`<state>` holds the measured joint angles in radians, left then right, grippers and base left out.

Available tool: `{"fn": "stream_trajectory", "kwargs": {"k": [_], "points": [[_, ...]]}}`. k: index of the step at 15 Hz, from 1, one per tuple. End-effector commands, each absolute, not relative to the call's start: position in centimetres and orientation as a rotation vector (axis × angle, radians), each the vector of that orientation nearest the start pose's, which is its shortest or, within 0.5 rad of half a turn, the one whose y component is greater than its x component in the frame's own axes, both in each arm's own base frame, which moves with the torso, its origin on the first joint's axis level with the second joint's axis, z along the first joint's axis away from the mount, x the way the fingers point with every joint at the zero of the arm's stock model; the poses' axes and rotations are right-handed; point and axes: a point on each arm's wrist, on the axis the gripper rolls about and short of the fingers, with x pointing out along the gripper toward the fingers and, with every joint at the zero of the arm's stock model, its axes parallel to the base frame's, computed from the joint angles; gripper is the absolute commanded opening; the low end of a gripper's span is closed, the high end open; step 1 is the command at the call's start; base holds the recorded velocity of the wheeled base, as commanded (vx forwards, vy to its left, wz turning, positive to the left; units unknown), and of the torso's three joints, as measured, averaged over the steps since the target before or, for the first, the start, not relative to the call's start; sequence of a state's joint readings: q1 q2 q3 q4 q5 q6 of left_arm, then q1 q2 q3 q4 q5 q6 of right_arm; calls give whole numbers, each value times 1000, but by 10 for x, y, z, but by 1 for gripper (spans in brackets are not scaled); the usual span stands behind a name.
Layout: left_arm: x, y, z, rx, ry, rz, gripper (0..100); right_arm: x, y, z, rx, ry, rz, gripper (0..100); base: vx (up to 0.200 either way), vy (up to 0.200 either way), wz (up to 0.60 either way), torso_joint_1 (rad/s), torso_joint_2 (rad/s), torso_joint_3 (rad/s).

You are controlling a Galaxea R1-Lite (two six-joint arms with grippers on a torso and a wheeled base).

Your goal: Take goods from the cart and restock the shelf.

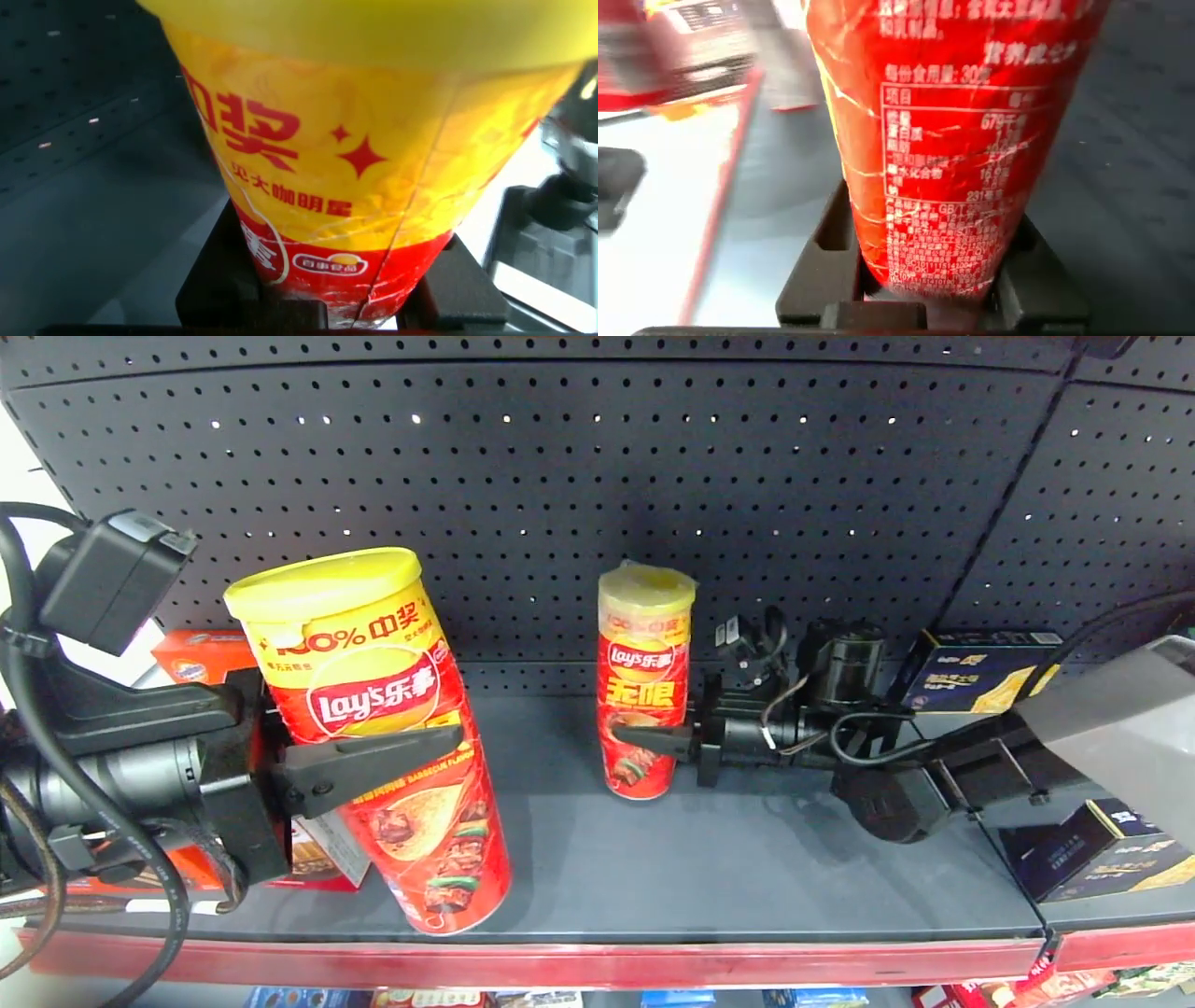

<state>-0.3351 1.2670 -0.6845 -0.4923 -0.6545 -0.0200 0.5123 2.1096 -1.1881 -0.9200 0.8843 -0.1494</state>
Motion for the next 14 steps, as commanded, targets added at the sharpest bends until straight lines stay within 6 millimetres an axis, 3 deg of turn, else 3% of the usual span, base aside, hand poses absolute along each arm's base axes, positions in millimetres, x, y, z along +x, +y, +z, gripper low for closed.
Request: {"fn": "stream_trajectory", "kwargs": {"k": [1,4,8,11,14], "points": [[179,-73,247,-32,90,-971,0,303,213,190,-133,-130,1388,0,0,0,0,0,0,0],[178,-73,249,-30,79,-971,0,272,210,177,-134,-175,1389,0,0,0,0,0,0,0],[174,-71,249,-31,75,-972,0,253,197,142,-127,-132,1403,0,0,0,0,0,0,0],[174,-71,249,-31,75,-972,0,252,196,135,-126,-123,1406,0,0,0,0,0,0,0],[174,-71,250,-30,72,-970,0,263,199,120,-123,-89,1402,0,0,0,0,0,0,0]]}}
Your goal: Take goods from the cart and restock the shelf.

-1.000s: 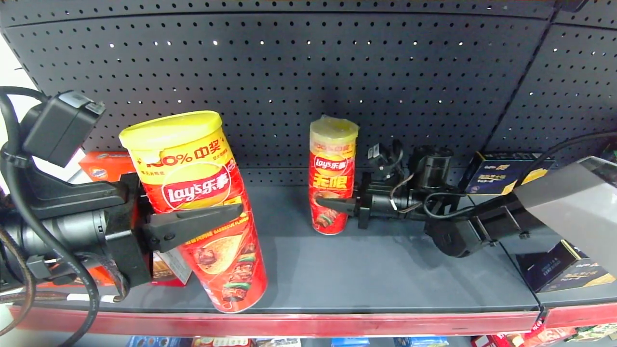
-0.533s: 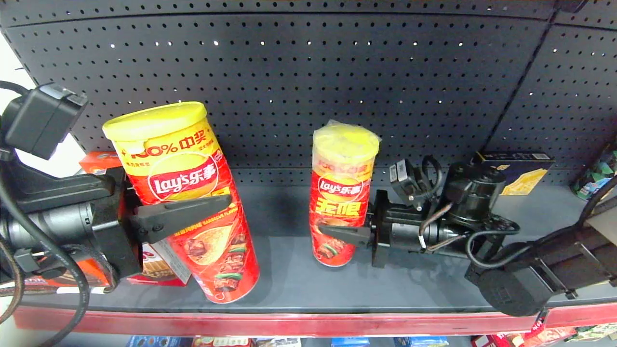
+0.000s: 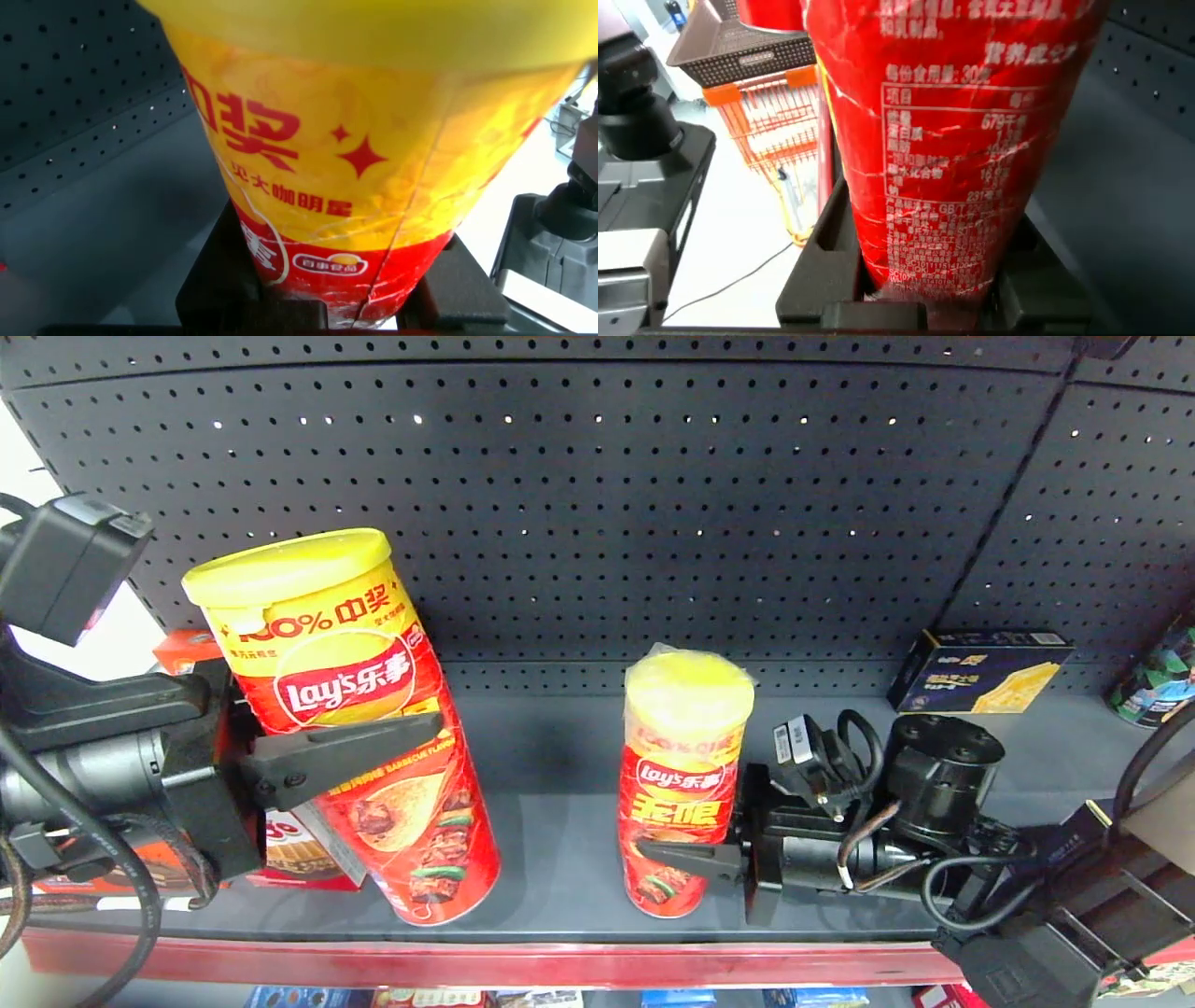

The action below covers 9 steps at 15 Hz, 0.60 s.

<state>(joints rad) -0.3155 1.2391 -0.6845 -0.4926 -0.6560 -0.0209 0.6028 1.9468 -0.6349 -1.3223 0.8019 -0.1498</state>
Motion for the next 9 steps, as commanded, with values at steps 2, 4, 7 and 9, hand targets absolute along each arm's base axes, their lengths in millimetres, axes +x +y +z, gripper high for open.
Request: {"fn": "stream_trajectory", "kwargs": {"k": [2,4,7,9], "points": [[174,-71,249,-31,75,-968,0,268,203,114,-121,-81,1402,0,0,0,0,0,0,0],[174,-71,250,-31,73,-970,0,275,205,109,-121,-77,1395,0,0,0,0,0,0,0],[174,-71,250,-30,72,-970,0,280,204,106,-122,-75,1388,0,0,0,0,0,0,0],[174,-71,249,-31,75,-968,0,279,202,107,-122,-80,1381,100,0,0,0,0,0,0]]}}
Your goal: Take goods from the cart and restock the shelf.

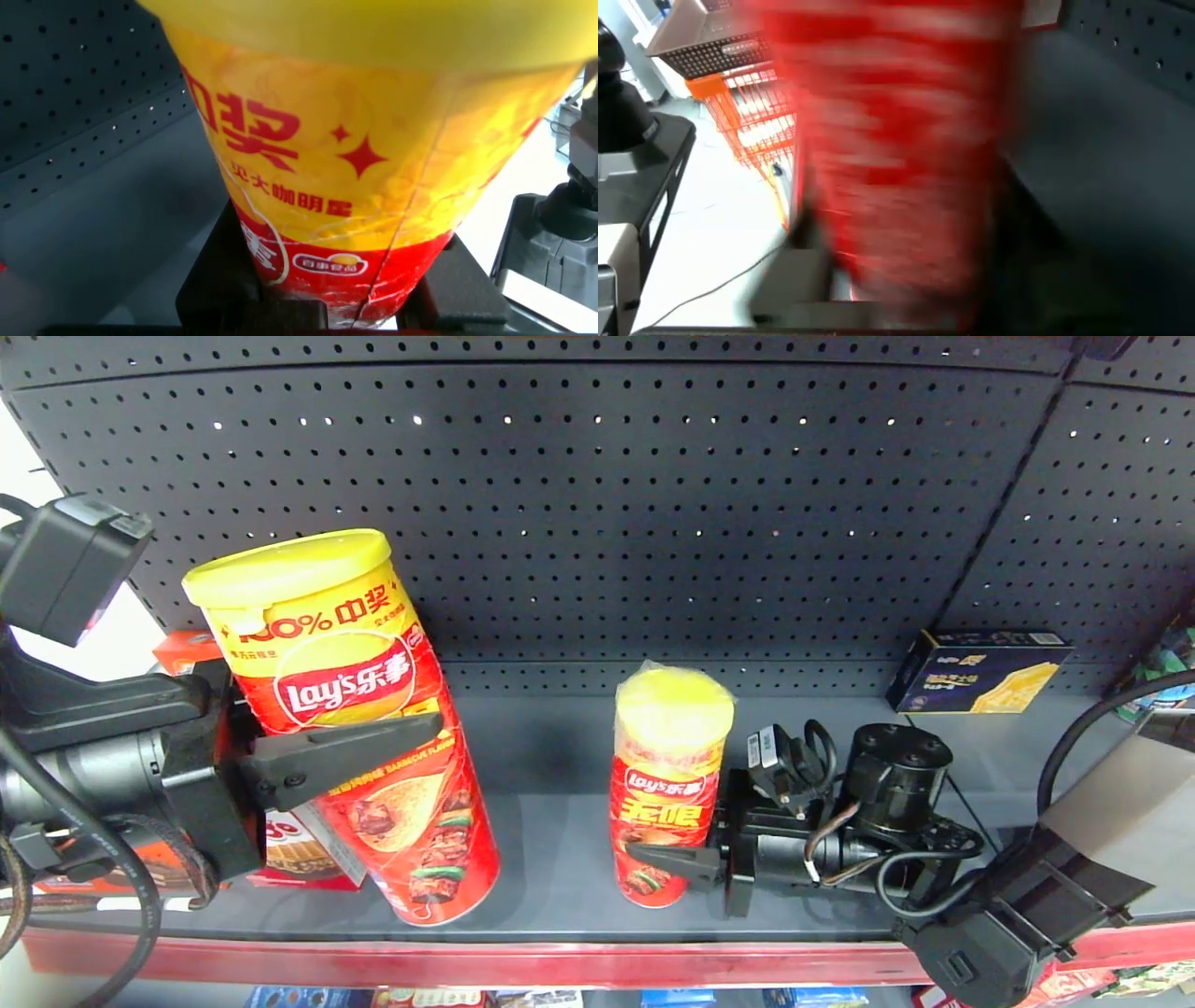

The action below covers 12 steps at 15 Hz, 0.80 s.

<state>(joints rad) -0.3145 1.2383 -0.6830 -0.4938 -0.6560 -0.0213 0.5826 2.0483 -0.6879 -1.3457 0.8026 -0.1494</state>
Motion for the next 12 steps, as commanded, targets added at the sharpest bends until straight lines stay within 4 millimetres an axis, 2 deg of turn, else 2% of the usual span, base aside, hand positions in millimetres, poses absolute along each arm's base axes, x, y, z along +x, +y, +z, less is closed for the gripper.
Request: {"fn": "stream_trajectory", "kwargs": {"k": [1,3,7,10,11,12], "points": [[174,-71,249,-31,75,-968,0,279,199,109,-123,-82,1373,100,0,0,0,0,0,0],[174,-71,249,-31,76,-968,0,274,194,117,-126,-100,1366,100,0,0,0,0,0,0],[174,-71,249,-31,76,-968,0,261,171,139,-133,-142,1321,100,0,0,0,0,0,0],[174,-71,248,-32,80,-970,0,236,128,165,-143,-187,1228,100,0,0,0,0,0,0],[174,-71,248,-31,78,-970,0,234,124,166,-143,-191,1215,100,0,0,0,0,0,0],[172,-70,249,-31,73,-968,0,220,106,175,-133,-206,1166,100,0,0,0,0,0,0]]}}
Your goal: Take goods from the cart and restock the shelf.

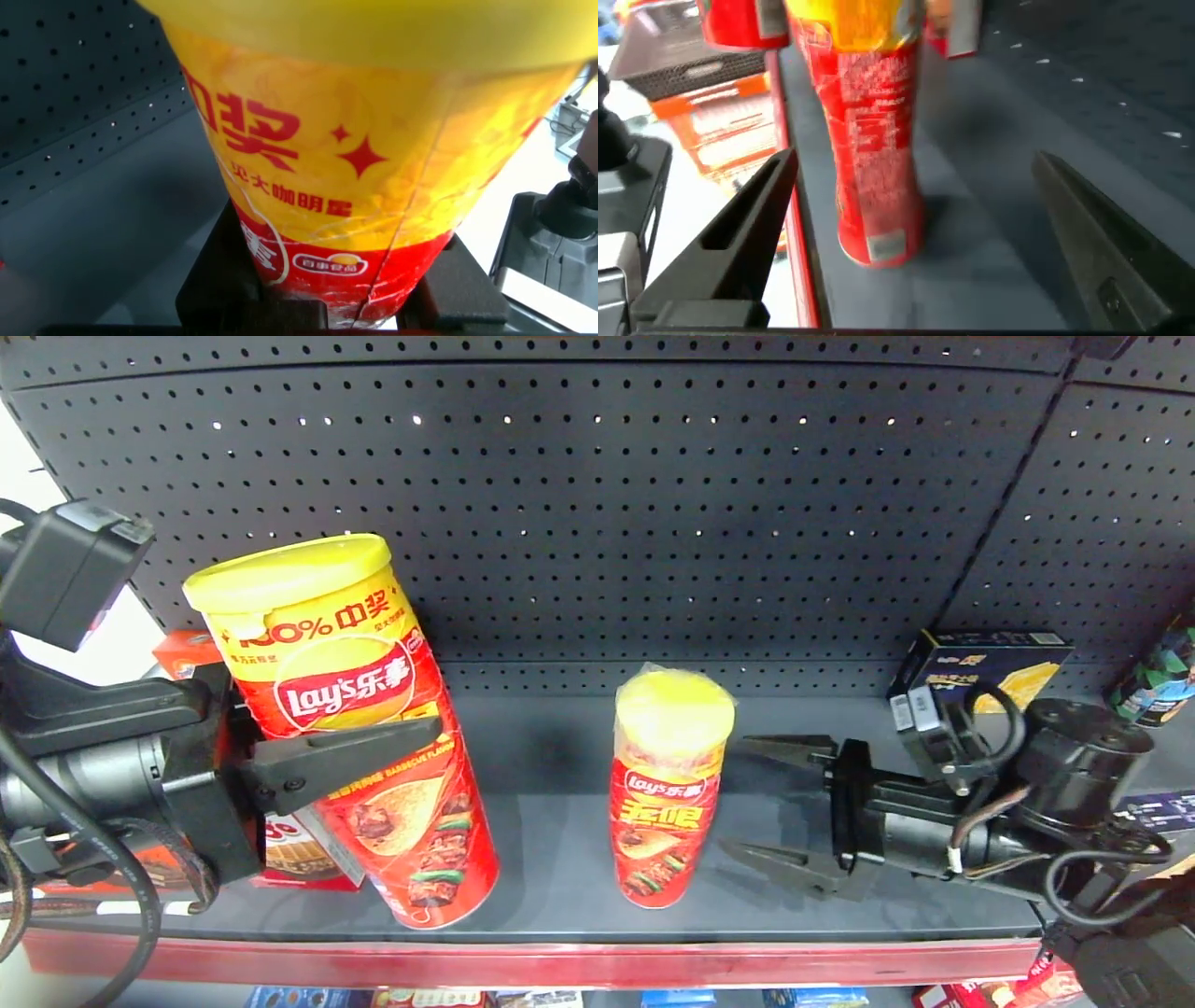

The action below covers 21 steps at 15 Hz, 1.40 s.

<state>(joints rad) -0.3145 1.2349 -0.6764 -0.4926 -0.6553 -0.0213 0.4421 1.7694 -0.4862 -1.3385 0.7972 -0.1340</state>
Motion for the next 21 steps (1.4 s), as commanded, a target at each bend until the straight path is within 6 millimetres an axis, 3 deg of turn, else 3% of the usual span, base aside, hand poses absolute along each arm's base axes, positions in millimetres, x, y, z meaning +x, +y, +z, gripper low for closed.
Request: {"fn": "stream_trajectory", "kwargs": {"k": [1,4,5,7,10,11,12,14,20,21], "points": [[170,-70,249,-30,72,-967,0,206,87,189,-124,-242,1104,100,0,0,0,0,0,0],[167,-68,250,-28,61,-967,0,183,55,216,-118,-306,959,100,0,0,0,0,0,0],[166,-68,252,-26,52,-969,0,166,39,228,-131,-314,880,100,0,0,0,0,0,0],[166,-69,255,-19,39,-969,0,139,25,233,-117,-276,751,100,0,0,0,0,0,0],[164,-72,253,-22,48,-984,0,103,19,220,-83,-219,595,100,0,0,0,0,0,0],[164,-71,253,-22,48,-983,0,101,19,220,-83,-221,592,100,0,0,0,0,0,0],[164,-72,252,-22,48,-984,0,83,17,213,-62,-219,570,100,0,0,0,0,0,0],[162,-68,257,-24,37,-968,0,70,16,206,-45,-213,564,100,0,0,0,0,0,0],[170,-66,248,-23,88,-863,0,51,13,199,-42,-189,529,100,0,0,0,0,0,0],[179,-69,248,-23,100,-867,0,47,13,196,-40,-175,529,100,0,0,0,0,0,0]]}}
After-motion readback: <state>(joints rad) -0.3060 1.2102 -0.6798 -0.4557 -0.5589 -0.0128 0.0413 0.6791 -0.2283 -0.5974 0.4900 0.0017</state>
